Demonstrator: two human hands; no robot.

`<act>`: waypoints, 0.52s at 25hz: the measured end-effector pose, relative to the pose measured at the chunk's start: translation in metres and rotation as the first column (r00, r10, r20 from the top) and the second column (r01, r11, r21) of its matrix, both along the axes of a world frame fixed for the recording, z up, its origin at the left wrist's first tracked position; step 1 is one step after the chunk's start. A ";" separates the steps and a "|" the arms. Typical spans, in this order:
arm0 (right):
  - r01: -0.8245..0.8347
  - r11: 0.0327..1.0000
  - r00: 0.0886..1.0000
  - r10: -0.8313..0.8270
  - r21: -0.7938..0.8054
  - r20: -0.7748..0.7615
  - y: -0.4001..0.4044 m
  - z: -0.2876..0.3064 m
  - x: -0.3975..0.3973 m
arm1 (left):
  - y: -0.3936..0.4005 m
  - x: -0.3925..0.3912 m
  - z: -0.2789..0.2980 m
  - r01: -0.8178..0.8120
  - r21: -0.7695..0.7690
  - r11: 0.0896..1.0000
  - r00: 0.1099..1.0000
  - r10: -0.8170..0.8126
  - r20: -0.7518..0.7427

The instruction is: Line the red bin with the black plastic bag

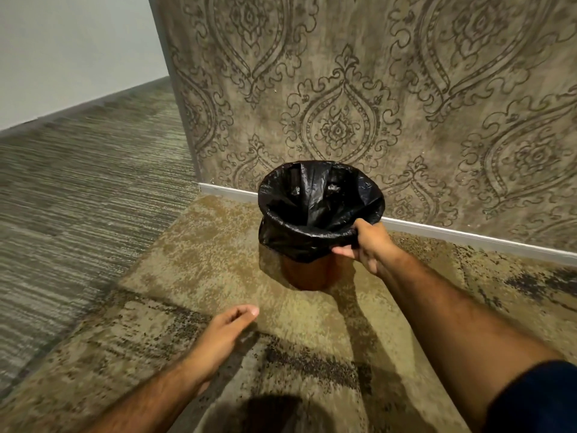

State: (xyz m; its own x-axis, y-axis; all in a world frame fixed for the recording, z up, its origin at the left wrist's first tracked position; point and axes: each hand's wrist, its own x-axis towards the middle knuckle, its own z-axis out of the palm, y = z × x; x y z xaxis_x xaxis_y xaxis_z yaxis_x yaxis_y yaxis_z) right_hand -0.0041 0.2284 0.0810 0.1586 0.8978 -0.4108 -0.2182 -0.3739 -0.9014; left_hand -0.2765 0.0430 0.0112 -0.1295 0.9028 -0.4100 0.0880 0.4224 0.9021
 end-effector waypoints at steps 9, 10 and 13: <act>-0.031 0.999 0.999 0.030 0.034 0.042 0.042 0.017 -0.006 | 0.001 -0.016 -0.010 0.110 -0.059 0.992 0.994 -0.111 -0.022; -0.029 0.999 0.998 0.028 0.021 0.049 0.041 0.020 -0.004 | 0.005 -0.015 -0.011 0.117 -0.053 0.992 0.992 -0.119 -0.038; -0.055 0.998 0.998 0.055 -0.014 0.005 0.034 0.020 0.004 | 0.016 -0.007 -0.008 0.110 0.011 0.994 0.993 -0.109 -0.052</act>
State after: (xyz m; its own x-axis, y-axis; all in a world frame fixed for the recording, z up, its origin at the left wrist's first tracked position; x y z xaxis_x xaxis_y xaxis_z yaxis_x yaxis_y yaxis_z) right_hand -0.0003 0.2626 0.1005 0.1114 0.8995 -0.4224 -0.1922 -0.3975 -0.8972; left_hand -0.2836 0.0595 0.0032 -0.0499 0.9184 -0.3926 0.1794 0.3949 0.9010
